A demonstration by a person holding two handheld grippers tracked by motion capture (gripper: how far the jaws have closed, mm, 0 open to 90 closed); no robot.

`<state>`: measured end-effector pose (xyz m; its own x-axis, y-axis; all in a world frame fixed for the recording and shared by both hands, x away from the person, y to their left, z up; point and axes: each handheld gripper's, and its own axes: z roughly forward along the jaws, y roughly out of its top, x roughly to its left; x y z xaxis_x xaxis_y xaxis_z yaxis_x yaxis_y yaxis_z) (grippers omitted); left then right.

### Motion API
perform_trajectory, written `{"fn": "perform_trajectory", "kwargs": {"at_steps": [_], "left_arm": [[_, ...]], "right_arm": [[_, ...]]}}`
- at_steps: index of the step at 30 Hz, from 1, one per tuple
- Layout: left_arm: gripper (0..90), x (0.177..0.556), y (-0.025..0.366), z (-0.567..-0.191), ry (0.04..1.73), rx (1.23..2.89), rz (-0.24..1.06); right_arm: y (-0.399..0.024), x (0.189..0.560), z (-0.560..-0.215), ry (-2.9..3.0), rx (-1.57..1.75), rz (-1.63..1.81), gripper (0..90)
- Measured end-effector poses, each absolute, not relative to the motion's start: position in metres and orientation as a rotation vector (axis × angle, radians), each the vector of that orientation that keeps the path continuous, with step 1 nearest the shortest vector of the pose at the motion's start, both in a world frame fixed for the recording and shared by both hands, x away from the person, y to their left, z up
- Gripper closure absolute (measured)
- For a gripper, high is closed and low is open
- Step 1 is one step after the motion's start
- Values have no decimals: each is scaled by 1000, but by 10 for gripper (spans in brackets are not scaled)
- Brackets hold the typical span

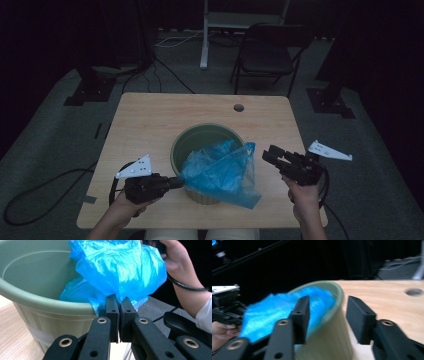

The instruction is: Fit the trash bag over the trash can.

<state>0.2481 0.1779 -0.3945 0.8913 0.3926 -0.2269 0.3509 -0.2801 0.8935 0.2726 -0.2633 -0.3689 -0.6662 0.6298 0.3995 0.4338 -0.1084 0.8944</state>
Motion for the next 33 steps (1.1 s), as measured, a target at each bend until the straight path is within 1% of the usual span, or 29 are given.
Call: {"fn": "perform_trajectory", "kwargs": {"at_steps": [4,6,8,10,11,12,13,14,15,18,24,25,26,27,28,29,30,32,33], "left_arm": [[881,248,178,-394,548,1888,38],[844,248,178,-393,545,1885,31],[780,248,179,-392,538,1872,14],[653,248,180,-390,549,1860,8],[627,248,181,-389,552,1862,24],[623,248,181,-388,560,1863,35],[623,248,182,-388,565,1861,34],[622,248,182,-388,570,1858,34],[604,248,183,-388,571,1854,33],[556,247,185,-388,580,1838,31],[555,246,188,-387,590,1831,35],[555,246,187,-387,591,1832,39],[554,246,187,-387,590,1828,35],[554,246,188,-387,591,1826,34],[554,246,188,-387,592,1826,37],[554,246,188,-386,588,1824,37],[554,246,188,-387,587,1819,31],[554,245,189,-387,589,1820,35],[554,245,190,-387,589,1821,37]], "right_arm": [[-246,297,-362,2044,1190,1864,431],[-239,308,-363,2087,1195,1862,426],[-233,316,-364,2137,1203,1834,436],[-230,322,-366,2178,1205,1831,500],[-229,323,-366,2194,1205,1852,551],[-229,324,-366,2213,1202,1876,662],[-229,323,-366,2220,1196,1877,739],[-229,322,-365,2225,1189,1867,861],[-230,320,-365,2229,1172,1861,900],[-232,312,-359,2212,1126,1883,900],[-237,294,-344,2159,1044,1902,900],[-239,294,-343,2148,1049,1905,845],[-240,294,-343,2137,1059,1909,696],[-241,296,-343,2134,1071,1907,568],[-241,299,-344,2148,1092,1894,502],[-240,301,-347,2161,1108,1878,460],[-239,303,-350,2171,1125,1871,443],[-235,308,-357,2212,1143,1842,382],[-234,310,-360,2220,1161,1828,379]]}}
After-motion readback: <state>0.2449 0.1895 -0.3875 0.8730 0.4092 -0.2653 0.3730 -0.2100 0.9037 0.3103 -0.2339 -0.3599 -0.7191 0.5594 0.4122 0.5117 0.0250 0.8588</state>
